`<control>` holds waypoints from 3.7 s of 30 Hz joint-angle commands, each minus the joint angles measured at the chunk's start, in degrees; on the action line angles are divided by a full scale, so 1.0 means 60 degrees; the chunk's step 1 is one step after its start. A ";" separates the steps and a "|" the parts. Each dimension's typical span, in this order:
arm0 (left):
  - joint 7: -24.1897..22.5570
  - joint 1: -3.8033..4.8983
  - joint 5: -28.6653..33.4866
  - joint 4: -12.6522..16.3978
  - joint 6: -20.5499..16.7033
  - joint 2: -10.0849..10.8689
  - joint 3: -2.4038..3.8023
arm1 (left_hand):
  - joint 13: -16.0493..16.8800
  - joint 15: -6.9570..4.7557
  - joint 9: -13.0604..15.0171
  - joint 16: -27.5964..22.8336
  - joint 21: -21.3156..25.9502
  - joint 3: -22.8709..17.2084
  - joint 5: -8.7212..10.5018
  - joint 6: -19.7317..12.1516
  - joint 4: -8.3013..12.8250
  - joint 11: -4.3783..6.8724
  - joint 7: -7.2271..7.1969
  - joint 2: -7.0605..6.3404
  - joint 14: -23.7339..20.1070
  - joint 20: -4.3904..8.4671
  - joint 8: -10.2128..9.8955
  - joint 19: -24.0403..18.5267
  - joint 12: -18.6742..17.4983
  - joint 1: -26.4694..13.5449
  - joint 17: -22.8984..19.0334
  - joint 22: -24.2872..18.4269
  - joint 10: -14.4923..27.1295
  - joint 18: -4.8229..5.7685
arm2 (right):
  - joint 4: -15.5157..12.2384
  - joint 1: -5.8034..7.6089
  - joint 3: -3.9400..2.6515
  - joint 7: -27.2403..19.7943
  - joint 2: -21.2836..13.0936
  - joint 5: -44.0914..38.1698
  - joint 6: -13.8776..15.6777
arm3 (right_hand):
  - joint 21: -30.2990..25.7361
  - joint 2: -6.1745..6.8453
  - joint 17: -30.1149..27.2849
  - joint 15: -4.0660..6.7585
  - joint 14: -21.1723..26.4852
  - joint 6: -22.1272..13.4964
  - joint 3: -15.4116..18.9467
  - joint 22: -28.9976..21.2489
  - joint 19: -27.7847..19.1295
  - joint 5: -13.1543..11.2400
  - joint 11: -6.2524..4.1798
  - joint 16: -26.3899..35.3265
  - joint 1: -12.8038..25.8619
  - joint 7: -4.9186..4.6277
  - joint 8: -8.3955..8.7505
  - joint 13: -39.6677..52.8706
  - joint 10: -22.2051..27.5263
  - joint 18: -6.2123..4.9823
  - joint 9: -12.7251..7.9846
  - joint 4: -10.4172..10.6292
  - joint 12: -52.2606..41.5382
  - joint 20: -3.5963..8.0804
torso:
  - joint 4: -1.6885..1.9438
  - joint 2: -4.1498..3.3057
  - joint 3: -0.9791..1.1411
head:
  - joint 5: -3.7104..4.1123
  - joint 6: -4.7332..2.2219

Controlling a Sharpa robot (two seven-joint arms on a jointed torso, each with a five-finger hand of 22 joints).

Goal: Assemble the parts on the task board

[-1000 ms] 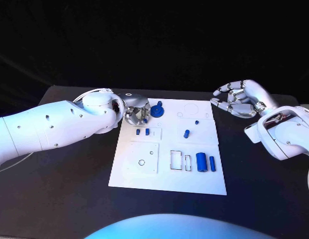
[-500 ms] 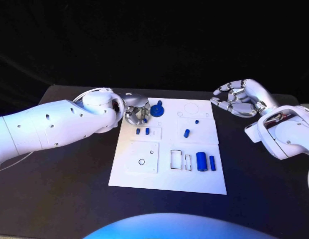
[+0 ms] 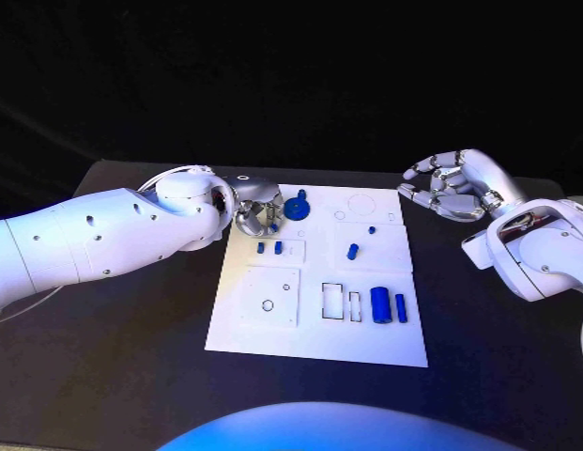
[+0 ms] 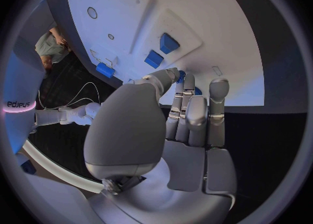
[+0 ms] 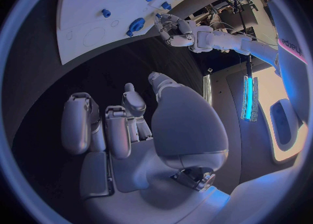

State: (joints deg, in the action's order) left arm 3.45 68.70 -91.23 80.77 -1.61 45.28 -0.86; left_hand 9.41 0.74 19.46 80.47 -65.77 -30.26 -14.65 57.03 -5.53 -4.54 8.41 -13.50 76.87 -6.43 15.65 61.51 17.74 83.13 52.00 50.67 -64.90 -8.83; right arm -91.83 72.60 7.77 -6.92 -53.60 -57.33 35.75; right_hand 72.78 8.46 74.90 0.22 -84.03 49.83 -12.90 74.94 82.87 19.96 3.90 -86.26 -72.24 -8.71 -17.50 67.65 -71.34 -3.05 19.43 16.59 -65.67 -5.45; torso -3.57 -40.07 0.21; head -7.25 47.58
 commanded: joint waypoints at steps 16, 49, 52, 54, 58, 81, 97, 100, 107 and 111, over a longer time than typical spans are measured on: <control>0.0062 -0.0013 0.0031 -0.0008 0.0088 -0.0002 -0.0013 | -0.0105 0.0111 -0.0169 -0.0175 0.0328 -0.0103 -0.0002 -0.0442 -0.0055 -0.0163 0.0151 -0.0022 -0.0309 -0.0067 -0.0407 -0.0279 -0.0419 -0.0140 -0.0459 -0.0377 0.0207 -0.0100 | 0.0010 -0.0006 -0.0001 -0.0083 0.0011 -0.0021 0.0009 | -0.0107 0.0069 0.1296 0.0054 -0.0661 -0.0057 -0.0100 0.0889 -0.0055 0.0048 -0.0039 0.0077 0.0061 0.0037 -0.0062 -0.0098 -0.0045 -0.0132 0.0014 -0.0007 0.0100 0.0003 | 0.0004 -0.0004 0.0003 | 0.0013 -0.0018; -0.0132 -0.0021 0.0218 0.0332 -0.1105 0.0379 0.0058 | -0.0190 0.0179 -0.0528 -0.0567 0.0982 -0.0182 -0.0009 -0.0982 -0.0082 -0.0241 0.0234 -0.0160 -0.0936 -0.0122 -0.0935 -0.0861 -0.0908 -0.0173 -0.1710 -0.1242 0.0354 -0.0274 | 0.0192 -0.0037 -0.0001 0.0148 0.0012 -0.0170 -0.0344 | -0.1555 0.0202 0.0609 0.0043 -0.0404 -0.0183 -0.0601 0.0146 -0.0510 -0.0429 -0.0017 0.0630 -0.0428 0.0000 -0.0190 -0.3548 0.1998 -0.0367 0.0026 -0.0111 0.3910 0.0004 | -0.0002 0.0017 -0.0009 | 0.0032 -0.0078; -0.0403 -0.0008 0.0939 0.0434 -0.1647 0.0555 0.0094 | -0.0240 0.0226 -0.0492 -0.0922 0.1165 -0.0163 -0.0019 -0.0668 -0.0132 -0.0305 0.0238 -0.0180 -0.1338 -0.0157 -0.0767 -0.1001 -0.1018 -0.0235 -0.2545 -0.1404 0.0494 -0.0289 | 0.0274 -0.0040 0.0000 0.0291 0.0022 -0.0359 -0.0576 | -0.1852 0.0360 0.0529 0.0021 -0.0356 -0.0098 -0.1099 0.0015 -0.0577 -0.0767 0.0015 0.0717 -0.0960 -0.0027 -0.0196 -0.4588 0.2033 -0.0403 0.0004 -0.0146 0.5117 -0.0012 | 0.0008 0.0028 -0.0003 | 0.0031 -0.0096; -0.0663 0.0021 0.1949 0.0506 -0.2107 0.0723 0.0119 | -0.0300 0.0266 -0.0511 -0.1541 0.1394 -0.0162 -0.0018 -0.0611 -0.0140 -0.0359 0.0272 -0.0190 -0.1994 -0.0193 -0.0731 -0.1146 -0.1099 -0.0233 -0.3712 -0.1535 0.0632 -0.0293 | 0.0366 -0.0041 0.0000 0.0462 0.0036 -0.0617 -0.0863 | -0.2113 0.0541 0.0441 -0.0034 -0.0321 0.0016 -0.1476 -0.0094 -0.0625 -0.1004 0.0084 0.0802 -0.1158 -0.0073 -0.0150 -0.5575 0.2013 -0.0436 -0.0033 -0.0125 0.6246 -0.0051 | 0.0015 0.0036 0.0001 | 0.0054 -0.0130; -0.1040 0.0069 0.4030 0.0561 -0.2525 0.0985 0.0136 | -0.0327 0.0272 -0.0549 -0.1804 0.1528 -0.0205 -0.0039 -0.0639 -0.0120 -0.0378 0.0309 -0.0134 -0.2140 -0.0200 -0.0746 -0.1164 -0.1095 -0.0182 -0.4056 -0.1630 0.0629 -0.0299 | 0.0474 -0.0042 -0.0001 0.0763 0.0072 -0.1341 -0.1398 | -0.2127 0.0685 0.0401 -0.0092 -0.0322 0.0165 -0.1858 -0.0069 -0.0571 -0.1103 0.0167 0.0840 -0.1393 -0.0123 -0.0097 -0.6564 0.1929 -0.0431 -0.0064 -0.0249 0.7367 -0.0096 | 0.0015 0.0048 -0.0008 | 0.0089 -0.0164; -0.4871 0.0038 1.3480 0.1930 -0.1572 0.1978 0.0056 | -0.0175 0.0150 -0.0507 -0.2379 0.2142 0.0197 0.0019 -0.0097 -0.0107 -0.0170 0.0182 0.0227 -0.2370 -0.0138 -0.0415 -0.1271 -0.0498 -0.0551 -0.4439 -0.2051 -0.0119 -0.0292 | 0.1094 -0.0084 0.0000 0.2735 0.1431 -0.7028 -0.3378 | -0.0909 0.0998 0.0928 -0.0151 -0.0588 0.0527 -0.2698 0.0688 -0.0059 -0.1920 0.0232 0.0398 -0.1518 -0.0061 0.0218 -0.8485 0.1427 -0.0217 -0.0162 -0.0745 0.9218 -0.0114 | 0.0012 0.0023 -0.0023 | 0.1076 -0.0464; -0.4997 0.0030 1.3765 0.2160 -0.1633 0.2024 0.0038 | -0.0166 0.0135 -0.0508 -0.2385 0.2180 0.0221 0.0011 -0.0108 -0.0070 -0.0163 0.0188 0.0239 -0.2375 -0.0127 -0.0416 -0.1252 -0.0479 -0.0516 -0.4446 -0.2080 -0.0128 -0.0295 | 0.1680 -0.0336 0.0025 0.2884 0.2185 -0.7428 -0.3860 | -0.0830 0.1009 0.0963 -0.0184 -0.0596 0.0516 -0.2785 0.0749 -0.0044 -0.1903 0.0257 0.0367 -0.1525 -0.0087 0.0292 -0.8631 0.1454 -0.0203 -0.0185 -0.0825 0.9353 -0.0128 | 0.0022 0.0028 -0.0029 | 0.1079 -0.0423; -0.4978 0.0031 1.3783 0.2173 -0.1639 0.2033 0.0037 | -0.0166 0.0135 -0.0509 -0.2385 0.2184 0.0224 0.0011 -0.0116 -0.0067 -0.0165 0.0193 0.0239 -0.2375 -0.0125 -0.0419 -0.1249 -0.0480 -0.0514 -0.4447 -0.2083 -0.0123 -0.0295 | 0.1745 -0.0394 0.0032 0.2888 0.2230 -0.7444 -0.3913 | -0.0782 0.0998 0.0973 -0.0184 -0.0599 0.0549 -0.2806 0.0776 -0.0029 -0.1893 0.0259 0.0359 -0.1527 -0.0089 0.0286 -0.8651 0.1428 -0.0194 -0.0181 -0.0841 0.9360 -0.0129 | 0.0032 0.0027 -0.0031 | 0.1098 -0.0418; -0.4924 0.0032 1.3802 0.2182 -0.1669 0.2045 0.0037 | -0.0166 0.0143 -0.0519 -0.2386 0.2213 0.0234 0.0001 -0.0163 -0.0034 -0.0184 0.0222 0.0269 -0.2376 -0.0119 -0.0439 -0.1217 -0.0484 -0.0479 -0.4453 -0.2108 -0.0081 -0.0293 | 0.1890 -0.0508 0.0038 0.2837 0.2365 -0.7455 -0.3899 | -0.0635 0.0935 0.1053 -0.0177 -0.0622 0.0686 -0.2911 0.0865 0.0017 -0.1842 0.0242 0.0298 -0.1553 -0.0080 0.0257 -0.8720 0.1266 -0.0169 -0.0161 -0.0927 0.9362 -0.0128 | 0.0018 0.0034 -0.0015 | 0.1087 -0.0411; -0.4902 0.0032 1.3824 0.2178 -0.1686 0.2041 0.0037 | -0.0166 0.0144 -0.0521 -0.2386 0.2218 0.0234 -0.0001 -0.0171 -0.0026 -0.0188 0.0228 0.0279 -0.2376 -0.0118 -0.0443 -0.1210 -0.0484 -0.0469 -0.4454 -0.2113 -0.0073 -0.0292 | 0.1974 -0.0586 0.0041 0.2816 0.2466 -0.7455 -0.3887 | -0.0496 0.0882 0.1106 -0.0165 -0.0639 0.0762 -0.2984 0.0942 0.0062 -0.1845 0.0225 0.0258 -0.1565 -0.0068 0.0242 -0.8763 0.1176 -0.0145 -0.0150 -0.0984 0.9371 -0.0118 | 0.0026 0.0032 -0.0009 | 0.1071 -0.0399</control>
State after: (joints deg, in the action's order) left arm -25.26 68.88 -9.03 93.65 -12.35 57.58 -0.67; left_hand 8.37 1.66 16.35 66.50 -52.75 -29.08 -14.65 56.13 -5.93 -5.33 9.50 -12.38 62.85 -7.37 12.89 54.25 14.64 80.35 25.34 38.05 -65.35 -9.73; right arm -80.20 69.68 7.69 9.84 -39.05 -101.10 14.08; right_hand 69.57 14.03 74.93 -0.51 -84.13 54.04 -30.45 74.92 82.83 8.77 5.32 -84.54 -81.47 -9.23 -16.10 15.38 -64.00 -4.86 18.45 10.58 -9.69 -6.13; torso -3.45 -39.87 0.13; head -0.75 45.11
